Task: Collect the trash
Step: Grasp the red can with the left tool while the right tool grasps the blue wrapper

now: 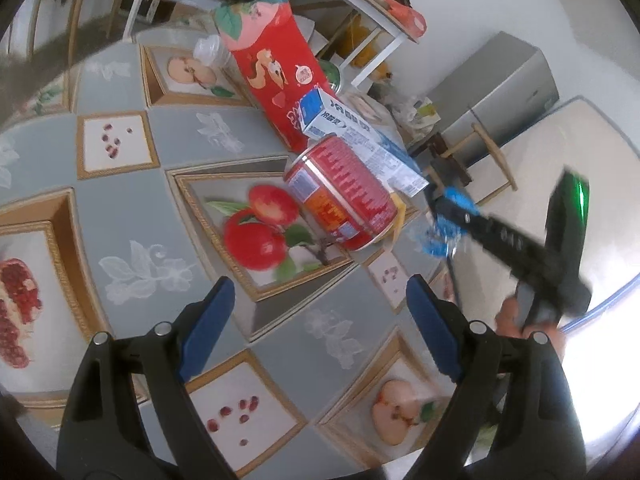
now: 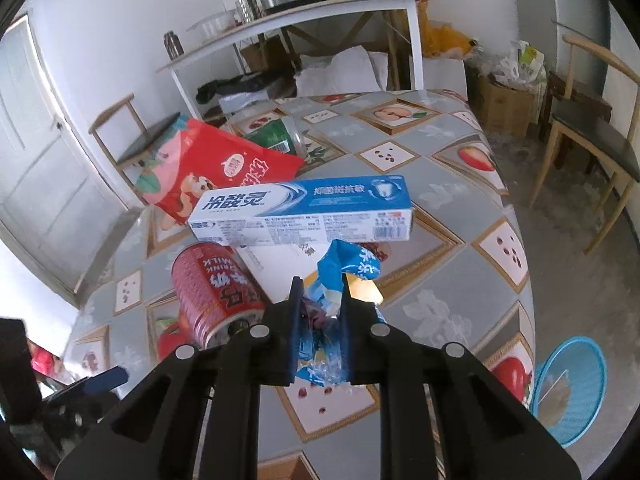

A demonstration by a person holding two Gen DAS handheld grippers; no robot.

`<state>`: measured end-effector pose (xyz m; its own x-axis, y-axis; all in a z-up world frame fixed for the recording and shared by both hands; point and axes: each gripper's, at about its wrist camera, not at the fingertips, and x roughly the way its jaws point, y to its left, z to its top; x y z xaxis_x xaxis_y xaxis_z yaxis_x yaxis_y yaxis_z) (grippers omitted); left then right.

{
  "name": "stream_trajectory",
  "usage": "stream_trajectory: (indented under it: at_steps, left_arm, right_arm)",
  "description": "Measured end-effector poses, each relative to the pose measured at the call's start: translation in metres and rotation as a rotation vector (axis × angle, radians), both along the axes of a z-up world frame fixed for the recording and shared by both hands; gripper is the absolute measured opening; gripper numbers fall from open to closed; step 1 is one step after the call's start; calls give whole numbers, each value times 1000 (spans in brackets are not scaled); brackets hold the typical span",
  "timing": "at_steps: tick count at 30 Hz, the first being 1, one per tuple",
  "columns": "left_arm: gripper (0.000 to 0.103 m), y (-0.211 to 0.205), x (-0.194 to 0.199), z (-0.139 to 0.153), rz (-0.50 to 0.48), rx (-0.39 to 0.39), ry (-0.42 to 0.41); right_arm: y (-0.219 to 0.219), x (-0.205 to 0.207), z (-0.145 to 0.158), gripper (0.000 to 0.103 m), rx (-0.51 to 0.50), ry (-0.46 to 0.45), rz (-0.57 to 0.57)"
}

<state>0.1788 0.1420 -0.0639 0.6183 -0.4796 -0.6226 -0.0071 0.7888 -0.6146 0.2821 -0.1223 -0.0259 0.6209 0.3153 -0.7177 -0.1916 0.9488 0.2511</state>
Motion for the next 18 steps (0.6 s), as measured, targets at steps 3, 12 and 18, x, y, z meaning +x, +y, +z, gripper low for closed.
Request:
stream_trajectory:
  at_steps: [3, 12, 18]
  left_arm:
    - [84, 1, 13, 1, 16, -57, 27]
    - [87, -16, 79, -3, 137, -91, 164]
    - [87, -30, 106, -9, 216, -105, 242]
  right_arm:
    - [-13, -8, 0, 16, 43, -4, -6]
    - [-46, -21, -10, 16, 137, 12, -28]
    - [-62, -27, -19, 16, 174, 26, -53]
